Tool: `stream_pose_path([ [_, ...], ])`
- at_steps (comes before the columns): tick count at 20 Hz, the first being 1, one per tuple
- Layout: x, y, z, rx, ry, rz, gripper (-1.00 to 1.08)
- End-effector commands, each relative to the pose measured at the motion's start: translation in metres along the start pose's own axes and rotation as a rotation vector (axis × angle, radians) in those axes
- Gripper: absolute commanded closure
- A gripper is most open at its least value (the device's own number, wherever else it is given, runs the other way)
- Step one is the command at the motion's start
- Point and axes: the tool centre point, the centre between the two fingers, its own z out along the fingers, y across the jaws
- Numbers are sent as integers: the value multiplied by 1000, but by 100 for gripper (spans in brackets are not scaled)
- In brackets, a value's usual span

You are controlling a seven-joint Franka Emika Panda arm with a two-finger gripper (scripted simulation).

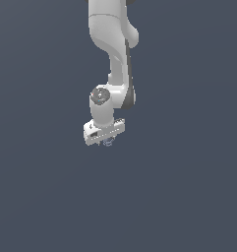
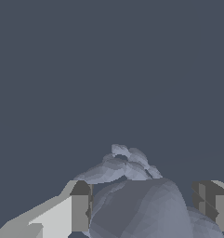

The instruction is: Pick up the object and move it to a goal position.

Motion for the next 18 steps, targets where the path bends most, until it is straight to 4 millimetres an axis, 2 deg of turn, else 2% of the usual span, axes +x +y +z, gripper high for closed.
stream_pose_path([
  [1, 2, -4, -7, 0, 1, -1, 108],
  [5, 7, -15, -26, 0, 1, -1, 108],
  [9, 14, -31, -54, -1, 0, -1, 108],
  [18, 38, -81, -142, -1, -1, -2, 108],
])
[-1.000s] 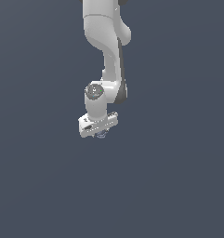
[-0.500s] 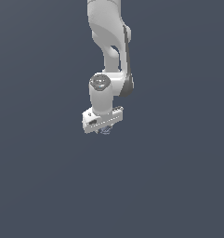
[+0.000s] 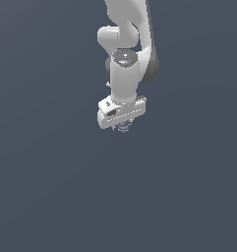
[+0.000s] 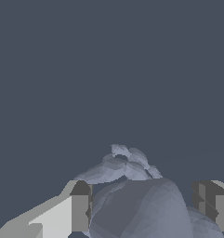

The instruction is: Pick up the object and move it to a goal position.

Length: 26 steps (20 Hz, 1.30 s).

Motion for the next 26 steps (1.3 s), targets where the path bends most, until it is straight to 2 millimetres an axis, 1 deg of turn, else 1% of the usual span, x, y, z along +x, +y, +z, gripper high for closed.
stream_pose_path([
  [1, 7, -16, -27, 0, -1, 0, 108],
  [11, 37, -74, -132, 1, -1, -1, 108],
  [15, 48, -94, -169, 1, -1, -1, 108],
  [20, 60, -112, -202, 2, -1, -1, 108],
  [23, 65, -119, -216, 2, -1, -1, 108],
  [26, 69, -124, -226, 2, -1, -1, 108],
])
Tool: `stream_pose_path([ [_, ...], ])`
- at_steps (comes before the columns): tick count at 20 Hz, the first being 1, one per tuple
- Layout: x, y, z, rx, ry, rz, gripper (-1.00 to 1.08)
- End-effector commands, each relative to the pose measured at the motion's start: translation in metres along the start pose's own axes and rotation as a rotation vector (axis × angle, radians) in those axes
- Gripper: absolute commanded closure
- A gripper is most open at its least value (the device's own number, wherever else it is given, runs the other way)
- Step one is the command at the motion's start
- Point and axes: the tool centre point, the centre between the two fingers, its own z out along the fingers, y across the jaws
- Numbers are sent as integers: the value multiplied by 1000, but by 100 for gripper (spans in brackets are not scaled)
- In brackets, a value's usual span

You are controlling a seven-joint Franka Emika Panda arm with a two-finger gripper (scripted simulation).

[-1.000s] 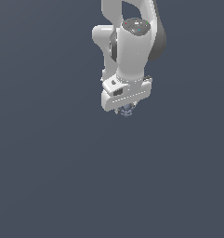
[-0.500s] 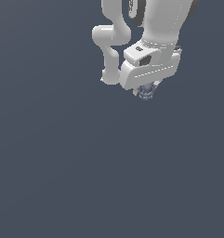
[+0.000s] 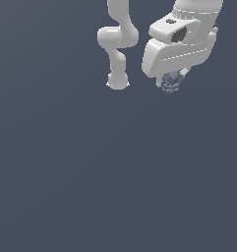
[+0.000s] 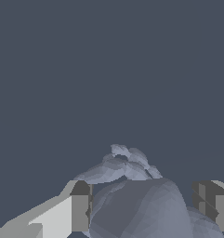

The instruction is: Pick up the object and move it to a goal position.

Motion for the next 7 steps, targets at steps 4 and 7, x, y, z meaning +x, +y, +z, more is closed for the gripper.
stream_pose_path([
  [4, 5, -6, -12, 1, -1, 1, 108],
  [7, 6, -6, -13, 1, -1, 1, 108],
])
